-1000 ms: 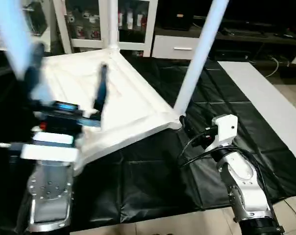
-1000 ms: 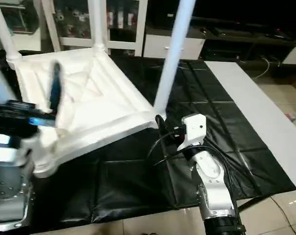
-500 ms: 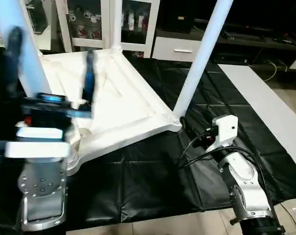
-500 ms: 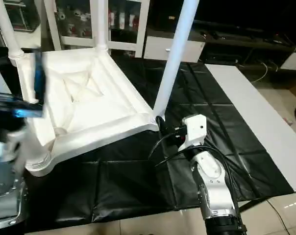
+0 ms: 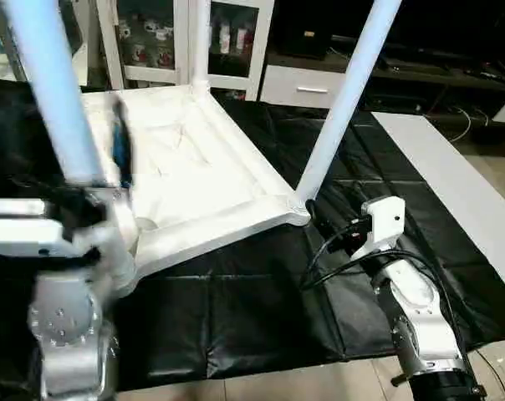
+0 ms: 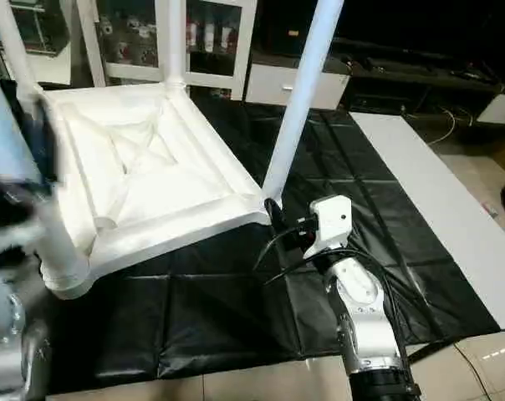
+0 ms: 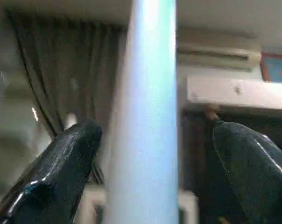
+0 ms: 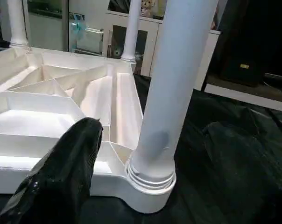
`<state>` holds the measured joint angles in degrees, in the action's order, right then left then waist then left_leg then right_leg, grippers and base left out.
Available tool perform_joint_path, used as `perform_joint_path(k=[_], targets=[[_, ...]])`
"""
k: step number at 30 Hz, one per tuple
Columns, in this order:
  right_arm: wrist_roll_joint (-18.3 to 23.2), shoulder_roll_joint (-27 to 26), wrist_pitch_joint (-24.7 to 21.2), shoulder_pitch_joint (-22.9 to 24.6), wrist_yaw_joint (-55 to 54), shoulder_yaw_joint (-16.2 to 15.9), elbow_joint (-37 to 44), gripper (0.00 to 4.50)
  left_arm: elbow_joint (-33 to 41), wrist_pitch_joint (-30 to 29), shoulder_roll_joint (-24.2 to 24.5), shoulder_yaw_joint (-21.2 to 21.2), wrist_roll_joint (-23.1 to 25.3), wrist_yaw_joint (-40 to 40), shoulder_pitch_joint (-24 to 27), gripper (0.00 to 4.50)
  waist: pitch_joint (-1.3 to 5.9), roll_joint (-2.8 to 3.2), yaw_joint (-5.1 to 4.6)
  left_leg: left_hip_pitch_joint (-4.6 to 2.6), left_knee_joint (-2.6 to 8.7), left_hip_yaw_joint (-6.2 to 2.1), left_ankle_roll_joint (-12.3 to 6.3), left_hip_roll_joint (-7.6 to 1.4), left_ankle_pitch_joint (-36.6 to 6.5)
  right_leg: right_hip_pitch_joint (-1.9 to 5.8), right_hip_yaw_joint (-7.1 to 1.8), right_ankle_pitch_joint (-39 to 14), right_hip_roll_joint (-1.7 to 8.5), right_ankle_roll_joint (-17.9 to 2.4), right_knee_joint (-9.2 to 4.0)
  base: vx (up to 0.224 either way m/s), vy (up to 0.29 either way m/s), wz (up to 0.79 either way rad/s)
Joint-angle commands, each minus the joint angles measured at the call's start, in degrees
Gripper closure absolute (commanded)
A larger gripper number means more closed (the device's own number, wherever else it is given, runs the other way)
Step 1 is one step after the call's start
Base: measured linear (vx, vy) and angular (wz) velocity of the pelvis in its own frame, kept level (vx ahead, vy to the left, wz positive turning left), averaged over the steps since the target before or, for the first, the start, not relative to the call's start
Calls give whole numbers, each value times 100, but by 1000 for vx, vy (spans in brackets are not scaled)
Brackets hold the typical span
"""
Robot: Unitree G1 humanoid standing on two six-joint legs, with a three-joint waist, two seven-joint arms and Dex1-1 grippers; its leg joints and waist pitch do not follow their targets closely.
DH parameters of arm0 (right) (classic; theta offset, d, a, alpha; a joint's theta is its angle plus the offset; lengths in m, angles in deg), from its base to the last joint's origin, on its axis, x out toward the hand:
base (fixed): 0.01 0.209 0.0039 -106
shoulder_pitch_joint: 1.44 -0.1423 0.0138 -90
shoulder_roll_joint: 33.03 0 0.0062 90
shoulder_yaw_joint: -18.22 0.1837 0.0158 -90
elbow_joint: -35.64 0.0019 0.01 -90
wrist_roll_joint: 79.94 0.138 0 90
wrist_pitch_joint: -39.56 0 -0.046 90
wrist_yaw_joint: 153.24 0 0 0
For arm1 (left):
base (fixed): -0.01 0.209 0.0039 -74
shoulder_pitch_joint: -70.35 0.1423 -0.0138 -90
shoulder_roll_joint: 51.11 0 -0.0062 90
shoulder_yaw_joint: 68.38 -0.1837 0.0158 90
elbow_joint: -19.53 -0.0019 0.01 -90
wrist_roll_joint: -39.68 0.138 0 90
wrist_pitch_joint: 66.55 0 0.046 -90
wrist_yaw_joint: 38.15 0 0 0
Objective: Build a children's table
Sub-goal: Rotate table base
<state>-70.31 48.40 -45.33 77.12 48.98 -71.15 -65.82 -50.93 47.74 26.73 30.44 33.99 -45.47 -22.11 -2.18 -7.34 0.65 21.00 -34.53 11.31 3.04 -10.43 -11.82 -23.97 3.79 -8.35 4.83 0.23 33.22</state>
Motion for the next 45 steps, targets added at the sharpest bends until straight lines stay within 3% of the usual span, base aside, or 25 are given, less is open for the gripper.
perform_joint_path(k=[1,3,7,8,9,12,16,18,19,22,23,24,26,27,28,29,30,32,33,35,37,40,42,43,45], targets=[[44,29,30,54,-23,29,138,68,-219,-327,-10,-59,-600,-334,137,7,244,116,-2,-63,497,-163,103,-294,-2184,125,-249,-2117,244,-520,-405,0,0,0],[50,9,12,94,3,10,151,68,-371,-949,117,-89,-1386,-930,407,7,238,123,14,-73,502,-168,165,-293,-2278,112,-251,-2276,255,-491,-413,0,0,0],[70,10,-53,110,68,-27,142,68,-749,-1756,515,-120,-1858,-1816,693,7,217,154,19,-110,521,-186,236,-273,-2525,76,-235,-2633,222,-285,-467,0,0,0],[83,28,-102,107,154,-76,120,68,-1076,-2295,945,-228,-2097,-2452,811,7,213,136,25,-124,536,-186,251,-277,-2603,69,-238,-2673,211,-255,-467,0,0,0],[83,28,-102,107,154,-76,120,68,-1076,-2295,945,-228,-2097,-2452,811,7,214,157,42,-126,530,-194,271,-268,-2563,73,-244,-2672,227,-254,-453,0,0,0],[102,67,-184,110,352,-178,79,68,-1521,-2907,1674,-567,-2256,-3446,682,7,228,190,72,-133,565,-198,325,-278,-2450,94,-263,-2413,223,-331,-407,0,0,0],[137,204,-318,119,728,-348,46,68,-1739,-3338,2078,-782,-2430,-4150,304,7,237,219,93,-153,578,-176,372,-290,-2331,111,-282,-1948,229,-573,-342,0,0,0],[306,428,-587,154,1293,-497,69,68,-1903,-3547,2282,-1026,-2385,-4636,-57,7,256,267,115,-180,562,-156,324,-275,-2103,139,-287,-1622,212,-688,-307,0,0,0],[494,557,-827,186,1650,-553,119,68,-2007,-3602,2311,-1142,-2323,-4808,-262,7,254,253,124,-195,559,-138,301,-279,-2034,133,-289,-1508,210,-728,-298,0,0,0],[944,1061,-1493,392,2636,-763,486,68,-2336,-3637,2223,-1388,-2189,-5101,-780,7,272,361,145,-145,551,-145,258,-279,-1726,236,-305,-1092,258,-939,-252,0,0,0],[984,1144,-1564,426,2759,-800,547,68,-2376,-3629,2202,-1420,-2168,-5130,-836,7,273,310,171,-147,535,-136,197,-286,-1599,266,-295,-966,253,-984,-251,0,0,0],[1136,1633,-1875,601,3420,-1008,872,68,-2613,-3603,2076,-1625,-2053,-5329,-1161,7,272,347,154,-133,542,-141,166,-286,-1600,294,-297,-934,263,-1043,-251,0,0,0],[1213,2043,-2174,681,3861,-1163,1069,68,-2898,-3513,1940,-1837,-1899,-5474,-1474,7,264,332,208,-157,504,-123,37,-284,-1587,307,-308,-1035,274,-1052,-281,0,0,0],[1211,2056,-2177,682,3874,-1167,1073,68,-2908,-3511,1935,-1845,-1895,-5481,-1484,7,262,317,236,-93,502,-139,-23,-286,-1480,348,-321,-1193,337,-1089,-273,0,0,0],[1186,2220,-2215,695,4038,-1227,1120,68,-3034,-3492,1865,-1953,-1835,-5566,-1604,7,257,391,246,-100,506,-146,-24,-293,-1496,335,-326,-1317,356,-1104,-290,0,0,0],[1208,2521,-2296,689,4381,-1230,1078,68,-3375,-3288,1713,-2230,-1570,-5702,-1861,7,245,400,230,-102,498,-149,-9,-290,-1619,329,-321,-1672,356,-1050,-338,0,0,0],[1208,2521,-2296,689,4381,-1230,1078,68,-3375,-3288,1713,-2230,-1570,-5702,-1861,7,252,371,235,-141,475,-148,12,-300,-1747,302,-318,-1932,354,-1003,-371,0,0,0],[1206,2955,-1826,425,5154,-763,101,68,-3819,-3038,1370,-2582,-1248,-5766,-2193,7,237,395,195,-116,476,-151,-15,-298,-1869,301,-301,-2157,352,-1032,-412,0,0,0],[1202,3067,-1616,306,5344,-610,-304,68,-3943,-2994,1255,-2647,-1199,-5776,-2277,7,259,423,196,-160,442,-154,-11,-305,-1993,282,-293,-2284,372,-1088,-417,0,0,0],[1260,3240,-1357,83,5619,-436,-1007,68,-4246,-2836,1046,-2731,-1030,-5673,-2454,7,264,391,211,-160,416,-132,-94,-289,-1910,285,-290,-2190,364,-1232,-421,0,0,0],[1301,3319,-1223,-47,5704,-395,-1361,68,-4554,-2660,854,-2803,-843,-5540,-2627,7,282,407,235,-120,406,-136,-266,-286,-1674,332,-269,-2106,373,-1253,-421,0,0,0],[1260,3267,-1105,-170,5656,-398,-1632,68,-4755,-2542,705,-2854,-684,-5320,-2748,7,302,419,212,-113,396,-141,-312,-289,-1600,329,-233,-2007,363,-1280,-419,0,0,0],[1013,2893,-548,-697,5334,-450,-2807,68,-5431,-1969,177,-2894,-166,-4280,-3146,7,334,437,183,-86,367,-152,-349,-278,-1560,346,-188,-1883,369,-1382,-397,0,0,0],[1013,2893,-548,-697,5334,-450,-2807,68,-5431,-1969,177,-2894,-166,-4280,-3146,7,342,425,175,-92,359,-146,-338,-278,-1540,341,-188,-1906,369,-1385,-406,0,0,0],[791,2637,-38,-1049,5288,-522,-3777,68,-5787,-1591,-47,-2769,-27,-3797,-3348,7,353,431,177,-65,348,-149,-410,-284,-1425,360,-170,-1790,389,-1460,-395,0,0,0]])
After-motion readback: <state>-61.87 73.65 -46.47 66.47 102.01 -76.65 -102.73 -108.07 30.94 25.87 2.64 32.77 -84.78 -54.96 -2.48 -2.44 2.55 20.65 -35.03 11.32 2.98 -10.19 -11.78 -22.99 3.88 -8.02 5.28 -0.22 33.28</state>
